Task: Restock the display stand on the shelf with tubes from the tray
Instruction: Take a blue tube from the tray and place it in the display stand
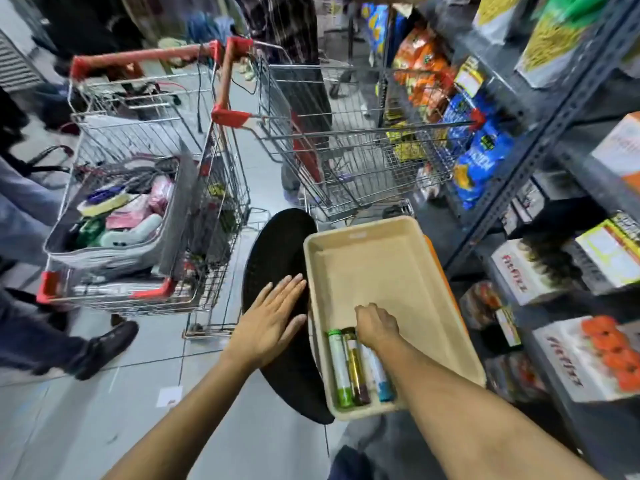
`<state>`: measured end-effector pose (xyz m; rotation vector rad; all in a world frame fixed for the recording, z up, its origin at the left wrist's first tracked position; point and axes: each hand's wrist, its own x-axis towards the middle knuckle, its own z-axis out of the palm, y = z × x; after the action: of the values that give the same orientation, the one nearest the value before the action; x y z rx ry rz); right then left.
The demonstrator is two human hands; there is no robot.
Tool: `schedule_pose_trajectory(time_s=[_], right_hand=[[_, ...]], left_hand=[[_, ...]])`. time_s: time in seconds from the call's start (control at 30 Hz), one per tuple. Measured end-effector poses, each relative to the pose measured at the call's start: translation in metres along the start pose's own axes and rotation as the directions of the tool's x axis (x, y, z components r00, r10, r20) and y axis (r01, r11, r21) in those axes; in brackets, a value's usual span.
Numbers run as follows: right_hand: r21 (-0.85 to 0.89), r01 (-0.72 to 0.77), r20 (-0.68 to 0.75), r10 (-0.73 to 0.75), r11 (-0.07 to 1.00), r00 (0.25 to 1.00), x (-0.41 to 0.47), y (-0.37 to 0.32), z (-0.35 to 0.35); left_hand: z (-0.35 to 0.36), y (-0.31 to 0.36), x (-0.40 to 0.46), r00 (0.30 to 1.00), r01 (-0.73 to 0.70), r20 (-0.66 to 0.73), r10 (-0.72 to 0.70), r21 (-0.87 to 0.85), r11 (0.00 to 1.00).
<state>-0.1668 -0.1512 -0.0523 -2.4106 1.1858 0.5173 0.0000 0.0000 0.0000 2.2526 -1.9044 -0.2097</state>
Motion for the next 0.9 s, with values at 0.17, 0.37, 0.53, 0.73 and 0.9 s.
schedule_pose_trajectory(time_s=[0.17,0.37,0.53,0.73,0.9], right_hand=[[-0.085,-0.019,0.04,0.022,0.996,0.999,0.008,-0.003,0.004],[-0.064,-0.043,0.143,0.052,0.997,0.988,0.019,-0.005,0.0],[-0.013,0.006,0.271,-0.002,1.0,0.962,0.013,-0.007,-0.046],[0.038,0.211,0.09,-0.213,0.977,0.973,-0.042,0.011,-0.164],[0.075,0.349,-0.168,-0.333,0.934,0.928,-0.141,0.037,-0.299]], left_hand=[[0.0,0.003,0.001,1.0,0.019,-0.003,-0.019,-0.007,1.0],[0.003,0.0,0.001,1.0,0.023,-0.009,-0.023,-0.007,1.0],[0.004,0.001,0.0,1.0,0.028,0.011,-0.028,0.005,1.0],[-0.004,0.0,0.011,0.998,0.0,0.066,0.002,-0.04,0.999],[-0.06,0.052,0.097,0.983,-0.15,-0.117,0.139,-0.091,0.985]])
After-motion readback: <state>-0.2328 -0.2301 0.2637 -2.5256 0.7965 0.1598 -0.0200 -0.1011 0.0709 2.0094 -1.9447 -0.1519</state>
